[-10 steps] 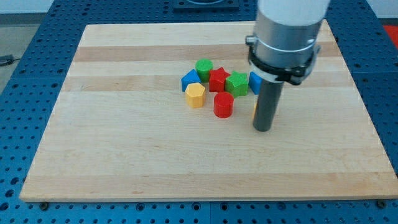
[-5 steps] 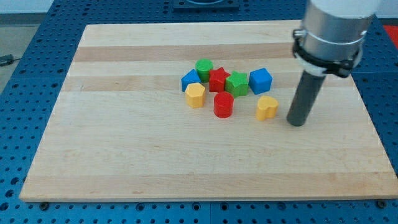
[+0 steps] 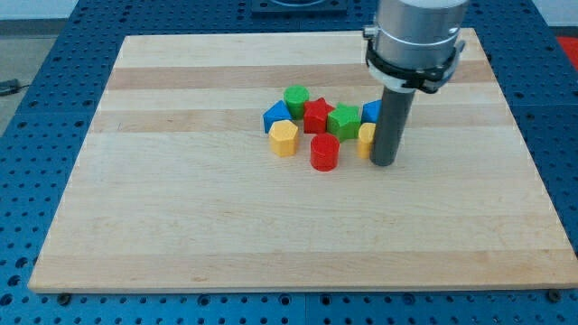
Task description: Push yellow heart and blue cube into group of blocks
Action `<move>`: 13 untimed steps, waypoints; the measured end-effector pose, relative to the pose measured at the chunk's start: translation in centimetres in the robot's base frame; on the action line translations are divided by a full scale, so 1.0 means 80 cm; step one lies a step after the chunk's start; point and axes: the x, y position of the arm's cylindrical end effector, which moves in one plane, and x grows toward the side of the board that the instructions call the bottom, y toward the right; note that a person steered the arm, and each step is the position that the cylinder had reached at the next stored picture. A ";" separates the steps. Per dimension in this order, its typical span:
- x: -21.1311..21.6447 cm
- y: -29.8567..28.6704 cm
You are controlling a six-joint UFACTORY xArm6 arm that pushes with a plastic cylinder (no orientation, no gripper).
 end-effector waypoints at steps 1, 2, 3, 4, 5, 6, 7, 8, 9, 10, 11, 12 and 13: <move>0.000 -0.032; -0.007 -0.051; -0.013 -0.062; -0.011 -0.043; 0.002 0.020; -0.003 0.074; -0.020 0.102; -0.052 0.078; -0.053 0.049; -0.080 0.046; -0.092 0.024; -0.098 0.006; -0.114 0.029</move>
